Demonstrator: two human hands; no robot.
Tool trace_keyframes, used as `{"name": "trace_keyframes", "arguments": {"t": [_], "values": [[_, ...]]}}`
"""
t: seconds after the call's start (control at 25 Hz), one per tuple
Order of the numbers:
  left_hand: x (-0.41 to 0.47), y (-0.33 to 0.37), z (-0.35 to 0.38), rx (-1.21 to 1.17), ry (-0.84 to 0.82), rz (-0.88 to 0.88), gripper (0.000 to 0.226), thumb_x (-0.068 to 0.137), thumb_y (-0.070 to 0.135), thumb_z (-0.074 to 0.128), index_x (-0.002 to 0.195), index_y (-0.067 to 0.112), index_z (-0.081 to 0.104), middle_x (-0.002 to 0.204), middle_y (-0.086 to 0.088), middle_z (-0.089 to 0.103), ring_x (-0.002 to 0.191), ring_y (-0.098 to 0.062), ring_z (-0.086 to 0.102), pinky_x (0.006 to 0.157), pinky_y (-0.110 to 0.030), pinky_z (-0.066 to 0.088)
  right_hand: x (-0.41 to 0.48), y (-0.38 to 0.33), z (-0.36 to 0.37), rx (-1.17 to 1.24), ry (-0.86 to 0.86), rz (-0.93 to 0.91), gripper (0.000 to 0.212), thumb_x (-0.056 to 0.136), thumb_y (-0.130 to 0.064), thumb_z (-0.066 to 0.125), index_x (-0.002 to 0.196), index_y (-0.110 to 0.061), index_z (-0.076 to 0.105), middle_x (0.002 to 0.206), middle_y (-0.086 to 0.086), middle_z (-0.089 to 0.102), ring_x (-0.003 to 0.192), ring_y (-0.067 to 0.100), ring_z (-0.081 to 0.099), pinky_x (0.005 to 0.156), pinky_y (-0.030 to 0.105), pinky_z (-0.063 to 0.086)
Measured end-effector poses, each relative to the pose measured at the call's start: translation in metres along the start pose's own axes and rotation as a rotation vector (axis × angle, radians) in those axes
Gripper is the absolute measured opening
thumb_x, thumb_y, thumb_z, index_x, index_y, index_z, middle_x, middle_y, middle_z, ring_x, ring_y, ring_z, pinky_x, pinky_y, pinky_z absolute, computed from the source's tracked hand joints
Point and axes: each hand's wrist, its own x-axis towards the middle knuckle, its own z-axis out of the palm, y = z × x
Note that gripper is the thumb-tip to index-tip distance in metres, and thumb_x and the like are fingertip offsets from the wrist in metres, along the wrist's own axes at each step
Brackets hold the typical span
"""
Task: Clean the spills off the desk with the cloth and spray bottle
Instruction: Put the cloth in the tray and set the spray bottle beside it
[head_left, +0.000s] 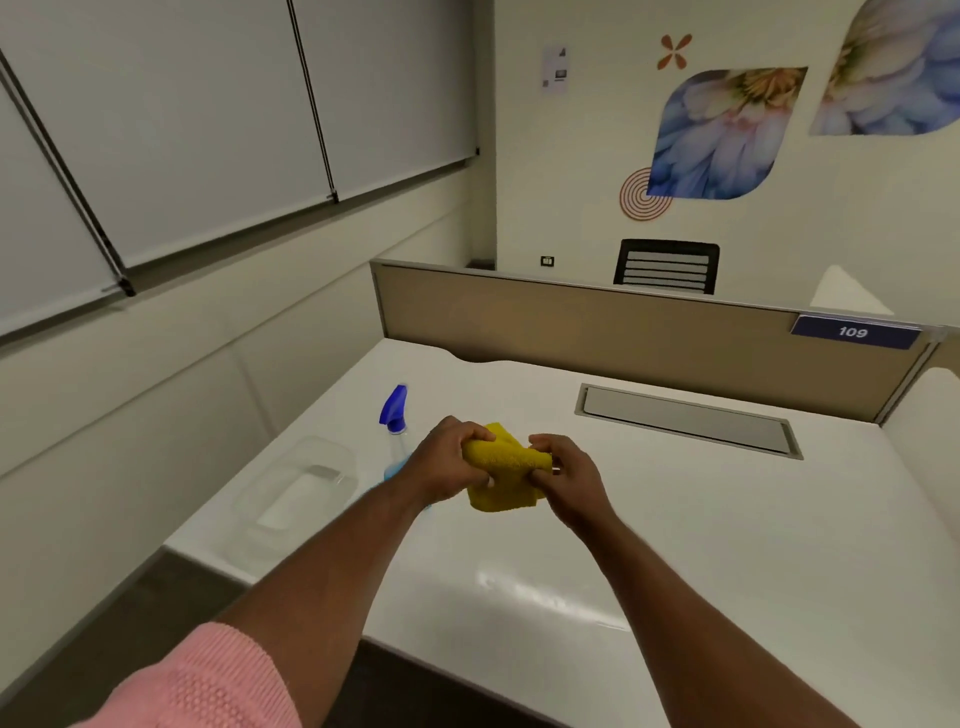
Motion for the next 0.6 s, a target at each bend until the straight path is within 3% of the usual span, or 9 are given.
{"name": "trace_keyframes", "arguments": {"t": [0.08,0.16,0.24,0.44,0.6], "values": [[-0.005,-0.016,-0.012,-0.04,-0.027,-0.02,0.065,0.069,0.012,0.085,0.125,0.028,0.057,0.133,0.008,0.046,0.122,-0.018,0.05,0.094,-0.037,0.05,0.002,-0.005,0.02,0.061,-0.034,0.017,0.034,0.066,-0.02,0.058,0.097,-0.019,0.071,0.094,-0.004,0.072,0.086,0.012,0.064,0.069,0.025,0.052],[-0.008,-0.037,-0.026,-0.1,-0.084,-0.061,0.065,0.071,0.014,0.084,0.127,0.028,0.054,0.133,0.004,0.051,0.119,-0.02,0.054,0.089,-0.034,0.052,0.004,-0.008,0.044,0.099,-0.048,0.024,0.026,0.065,-0.019,0.056,0.089,-0.02,0.068,0.082,-0.004,0.069,0.075,0.005,0.061,0.063,0.021,0.049],[-0.01,-0.059,-0.038,-0.137,-0.095,-0.085,0.064,0.073,0.015,0.083,0.13,0.025,0.054,0.127,-0.002,0.058,0.114,-0.022,0.058,0.084,-0.03,0.053,0.004,-0.009,0.067,0.124,-0.048,0.039,0.025,0.065,-0.019,0.056,0.087,-0.021,0.067,0.081,-0.004,0.069,0.074,0.003,0.061,0.063,0.018,0.048],[-0.013,-0.139,-0.087,-0.262,-0.075,-0.116,0.039,0.08,0.013,0.082,0.115,0.008,0.065,0.108,-0.008,0.07,0.103,-0.023,0.066,0.086,-0.031,0.057,0.01,-0.012,0.152,0.144,-0.072,0.122,0.028,0.064,-0.018,0.058,0.09,-0.015,0.067,0.084,0.005,0.07,0.079,0.02,0.064,0.066,0.035,0.053],[-0.008,-0.206,-0.136,-0.264,-0.097,-0.175,0.041,0.084,0.015,0.079,0.121,0.005,0.066,0.114,-0.011,0.072,0.105,-0.025,0.068,0.086,-0.028,0.058,0.017,-0.02,0.236,0.131,-0.128,0.158,0.034,0.066,-0.023,0.064,0.1,-0.019,0.062,0.09,0.005,0.069,0.086,0.023,0.067,0.069,0.03,0.057]]}}
